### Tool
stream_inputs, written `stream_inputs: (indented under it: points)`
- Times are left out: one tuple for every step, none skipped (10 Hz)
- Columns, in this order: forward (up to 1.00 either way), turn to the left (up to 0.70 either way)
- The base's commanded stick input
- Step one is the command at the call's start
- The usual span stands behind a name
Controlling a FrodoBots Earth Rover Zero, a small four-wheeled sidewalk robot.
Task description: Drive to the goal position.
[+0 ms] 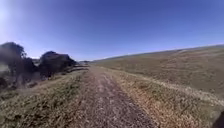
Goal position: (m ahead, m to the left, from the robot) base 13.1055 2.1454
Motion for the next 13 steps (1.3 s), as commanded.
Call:
stream_inputs:
  points:
    - [0.7,0.23]
    - [0.7,0.13]
    - [0.7,0.02]
    - [0.7,0.0]
    - [0.7,0.0]
    - [0.7,0.0]
    - [0.7,0.0]
    - [0.7,0.0]
    - [0.7,0.0]
    - [0.7,0.0]
    - [0.7,0.0]
    - [0.7,0.0]
    - [0.7,0.0]
